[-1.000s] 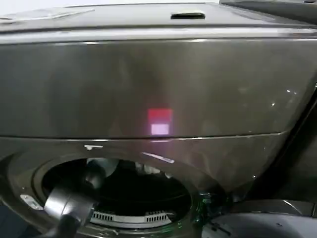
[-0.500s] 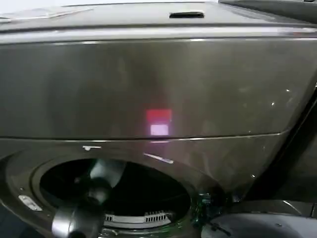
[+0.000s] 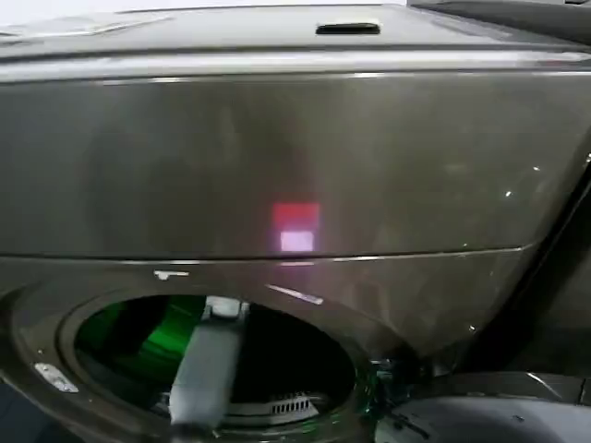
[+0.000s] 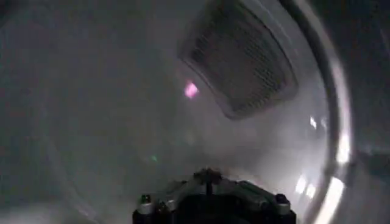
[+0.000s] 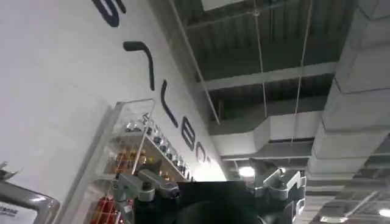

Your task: Grasp the clothes from the dryer.

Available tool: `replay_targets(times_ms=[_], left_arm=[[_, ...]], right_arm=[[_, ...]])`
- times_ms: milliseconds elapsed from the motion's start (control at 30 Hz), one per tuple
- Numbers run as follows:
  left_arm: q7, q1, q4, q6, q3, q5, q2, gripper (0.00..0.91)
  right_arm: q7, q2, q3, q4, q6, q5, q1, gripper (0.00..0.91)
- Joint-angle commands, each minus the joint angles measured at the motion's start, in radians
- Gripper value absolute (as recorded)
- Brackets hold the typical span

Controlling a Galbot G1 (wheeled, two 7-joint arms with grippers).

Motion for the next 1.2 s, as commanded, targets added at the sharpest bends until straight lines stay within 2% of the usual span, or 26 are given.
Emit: replay_targets(times_ms=[33, 833, 1200], left_arm=[[-0.162, 0.151, -0.195, -0.17, -0.007, -0.052, -0.049, 0.0], [-0.134, 0.147, -0.189, -0.112, 0.009, -0.031, -0.049, 0.0], [-0.095, 0.139, -0.194, -0.016, 0.009, -0.029, -0.032, 0.0]], right_arm=[[-0.008, -0.001, 0.008, -0.002, 0.033, -0.01, -0.008, 0.907], [-0.011, 0.005, 0.039, -0.01, 0.029, 0.005, -0.026, 0.907], [-0.014, 0.008, 0.037, -0.006, 0.021, 0.001, -0.02, 0.907]])
